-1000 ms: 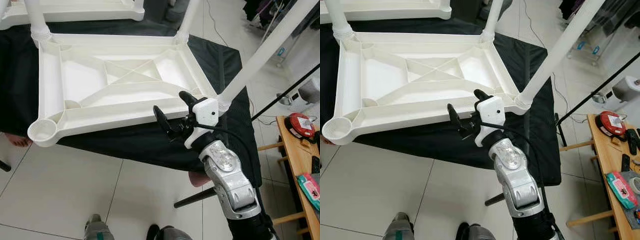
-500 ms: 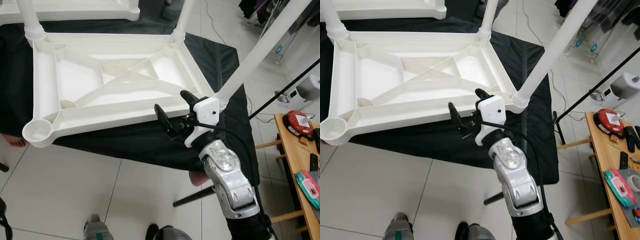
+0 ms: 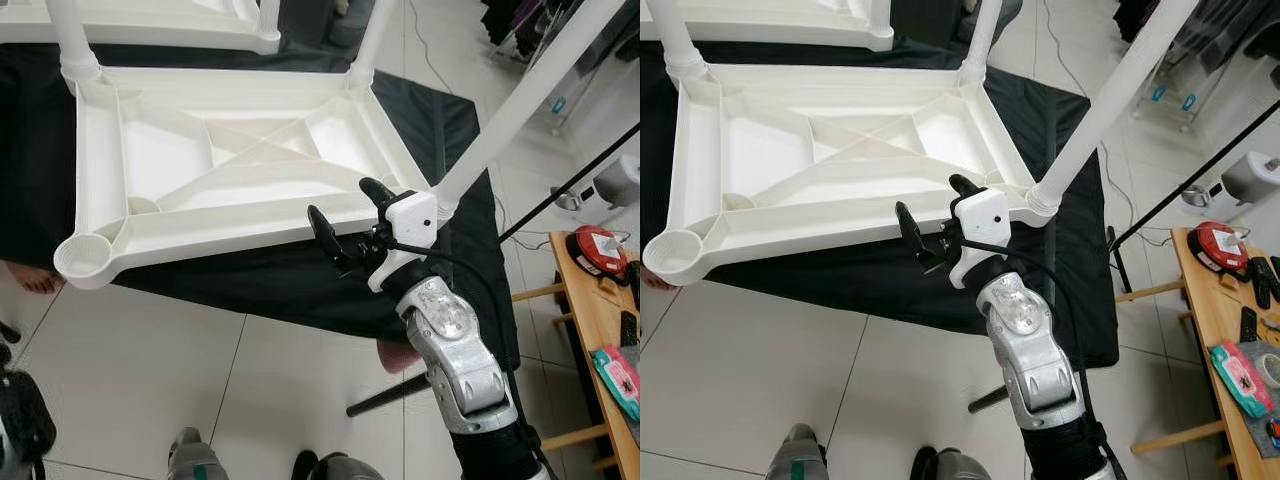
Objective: Building children table
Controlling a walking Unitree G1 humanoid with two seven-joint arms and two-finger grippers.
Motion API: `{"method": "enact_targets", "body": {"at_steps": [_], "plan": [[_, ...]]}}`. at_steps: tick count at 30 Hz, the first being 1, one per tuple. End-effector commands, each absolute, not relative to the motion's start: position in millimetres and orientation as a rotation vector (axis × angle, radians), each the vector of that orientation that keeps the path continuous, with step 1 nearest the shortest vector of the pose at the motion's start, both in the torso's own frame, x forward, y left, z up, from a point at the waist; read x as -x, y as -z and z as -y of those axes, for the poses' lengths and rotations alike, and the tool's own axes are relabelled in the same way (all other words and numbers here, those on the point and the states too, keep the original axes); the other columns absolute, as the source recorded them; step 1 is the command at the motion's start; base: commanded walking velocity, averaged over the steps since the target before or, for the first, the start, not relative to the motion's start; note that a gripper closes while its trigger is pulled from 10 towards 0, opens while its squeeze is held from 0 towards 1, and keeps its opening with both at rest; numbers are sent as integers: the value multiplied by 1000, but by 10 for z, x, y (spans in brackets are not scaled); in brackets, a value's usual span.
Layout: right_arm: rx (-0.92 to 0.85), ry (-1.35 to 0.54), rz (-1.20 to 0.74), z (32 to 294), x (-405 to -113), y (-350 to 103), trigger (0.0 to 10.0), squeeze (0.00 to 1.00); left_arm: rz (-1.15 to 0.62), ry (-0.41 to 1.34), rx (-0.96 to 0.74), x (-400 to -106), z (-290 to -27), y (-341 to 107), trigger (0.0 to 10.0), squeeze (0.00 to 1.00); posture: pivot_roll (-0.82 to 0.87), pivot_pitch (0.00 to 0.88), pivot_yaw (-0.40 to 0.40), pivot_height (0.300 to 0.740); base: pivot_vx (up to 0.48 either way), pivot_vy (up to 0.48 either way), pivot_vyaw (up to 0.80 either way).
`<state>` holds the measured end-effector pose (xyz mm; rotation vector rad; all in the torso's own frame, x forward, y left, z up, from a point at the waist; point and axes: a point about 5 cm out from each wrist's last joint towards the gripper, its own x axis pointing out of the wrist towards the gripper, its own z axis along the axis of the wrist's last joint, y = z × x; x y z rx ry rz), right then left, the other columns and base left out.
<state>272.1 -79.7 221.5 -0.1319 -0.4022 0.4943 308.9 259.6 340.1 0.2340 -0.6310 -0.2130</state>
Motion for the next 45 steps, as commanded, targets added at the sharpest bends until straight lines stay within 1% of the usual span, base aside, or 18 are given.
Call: {"method": "enact_targets", "body": {"at_steps": [1, 5, 6, 9, 11, 16, 17, 18, 19, 20, 21, 23, 24, 26, 27, 29, 31, 45], "plan": [[131, -482, 413, 854, -2742, -2235, 10000, 0, 607, 411, -274, -3075, -2313, -3337, 10000, 0, 194, 140, -129, 740, 0, 0, 0], [56, -482, 440, 871, -2767, -2379, 10000, 0, 565, 488, -268, -3125, -2092, -3188, 10000, 0, 193, 133, -122, 740, 0, 0, 0], [-41, -493, 468, 874, -2772, -2536, 10000, 0, 540, 548, -284, -3157, -1905, -3062, 10000, 0, 190, 133, -120, 740, 0, 0, 0], [-87, -500, 482, 874, -2773, -2613, 10000, 0, 537, 582, -279, -3167, -1806, -3014, 10000, 0, 185, 128, -117, 740, 0, 0, 0], [-205, -528, 488, 861, -2782, -2731, 10000, 0, 545, 660, -276, -3157, -1568, -2942, 10000, 0, 182, 128, -114, 740, 0, 0, 0], [-250, -538, 484, 854, -2794, -2755, 10000, 0, 551, 681, -271, -3155, -1475, -2927, 10000, 0, 177, 123, -114, 740, 0, 0, 0], [-296, -555, 474, 837, -2810, -2760, 10000, 573, 562, 707, -257, -3133, -1354, -2939, 10000, 0, 175, 122, -111, 740, 0, 0, 0], [-296, -555, 474, 837, -2810, -2760, 10000, 573, 562, 707, -257, -3133, -1354, -2939, 10000, 0, 175, 122, -111, 740, 0, 0, 0], [-342, -585, 462, 803, -2832, -2763, 10000, 1000, 570, 738, -241, -3101, -1218, -2958, 10000, 0, 175, 119, -109, 740, 0, 0, 0], [-342, -585, 462, 803, -2832, -2763, 10000, 1000, 570, 738, -241, -3101, -1218, -2958, 10000, 0, 175, 119, -109, 740, 0, 0, 0], [-385, -624, 443, 757, -2870, -2782, 10000, 1000, 583, 780, -223, -3052, -1085, -2978, 10000, 0, 173, 117, -107, 740, 0, 0, 0], [-385, -624, 443, 757, -2870, -2782, 10000, 1000, 583, 780, -223, -3052, -1085, -2978, 10000, 0, 173, 117, -107, 740, 0, 0, 0], [-423, -673, 429, 717, -2895, -2813, 10000, 0, 591, 815, -223, -3004, -988, -2985, 10000, 0, 173, 117, -107, 740, 0, 0, 0], [-423, -673, 429, 717, -2895, -2813, 10000, 0, 591, 815, -223, -3004, -988, -2985, 10000, 0, 173, 117, -107, 740, 0, 0, 0], [-468, -757, 426, 662, -2907, -2869, 10000, 0, 598, 844, -222, -2959, -915, -2983, 10000, 0, 183, 115, -113, 740, 0, 0, 0], [-468, -757, 426, 662, -2907, -2869, 10000, 0, 598, 844, -222, -2959, -915, -2983, 10000, 0, 183, 115, -113, 740, 0, 0, 0], [-544, -844, 419, 595, -2987, -2989, 10000, 0, 611, 885, -223, -2871, -820, -2975, 10000, 0, 192, 114, -118, 740, 0, 0, 0], [-631, -961, 405, 483, -3209, -3219, 10000, 0, 580, 942, -237, -2735, -712, -2863, 10000, 0, 206, 110, -129, 740, 0, 0, 0]]}}
